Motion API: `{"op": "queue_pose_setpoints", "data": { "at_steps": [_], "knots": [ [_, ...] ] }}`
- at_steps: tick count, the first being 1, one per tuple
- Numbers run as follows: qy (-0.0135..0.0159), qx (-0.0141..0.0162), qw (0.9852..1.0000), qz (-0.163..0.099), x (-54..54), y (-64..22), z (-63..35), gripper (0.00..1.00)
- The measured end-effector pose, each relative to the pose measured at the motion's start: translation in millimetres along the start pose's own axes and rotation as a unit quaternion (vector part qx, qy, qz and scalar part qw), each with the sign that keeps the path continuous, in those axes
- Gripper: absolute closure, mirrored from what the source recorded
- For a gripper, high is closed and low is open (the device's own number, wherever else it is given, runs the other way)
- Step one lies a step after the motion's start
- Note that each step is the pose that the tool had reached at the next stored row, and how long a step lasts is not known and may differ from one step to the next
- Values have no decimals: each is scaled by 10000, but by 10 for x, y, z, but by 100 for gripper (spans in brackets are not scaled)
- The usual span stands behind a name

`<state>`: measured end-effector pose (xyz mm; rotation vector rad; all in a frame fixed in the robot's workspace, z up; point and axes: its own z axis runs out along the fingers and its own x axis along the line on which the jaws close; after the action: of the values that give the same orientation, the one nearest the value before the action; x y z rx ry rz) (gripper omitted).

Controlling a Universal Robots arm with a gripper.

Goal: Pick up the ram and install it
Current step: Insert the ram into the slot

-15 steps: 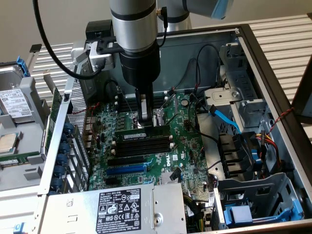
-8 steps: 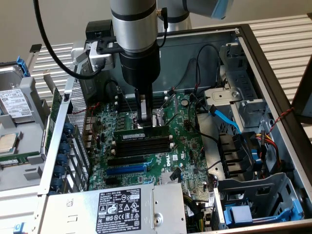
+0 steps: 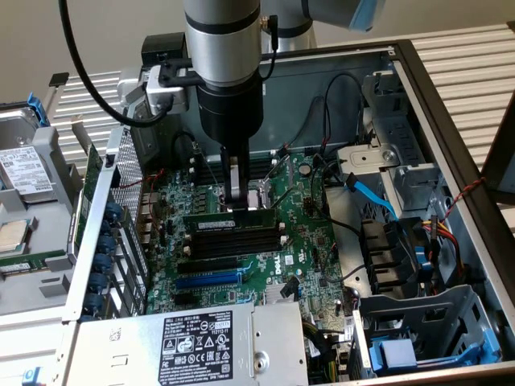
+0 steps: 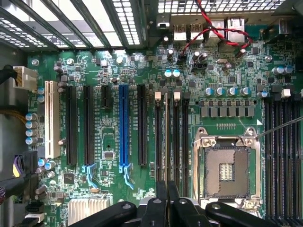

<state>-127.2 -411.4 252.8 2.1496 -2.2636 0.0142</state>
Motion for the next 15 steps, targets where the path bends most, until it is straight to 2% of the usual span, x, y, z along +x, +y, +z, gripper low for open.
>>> {"op": "queue_pose_setpoints", "data": {
  "at_steps": [3, 7, 15],
  "knots": [
    [-1, 12, 10000, -1, 2, -1, 0, 87],
    [-3, 50, 10000, -1, 6, -1, 2, 87],
    [-3, 64, 10000, 0, 33, -2, 8, 87]
  ]
}}
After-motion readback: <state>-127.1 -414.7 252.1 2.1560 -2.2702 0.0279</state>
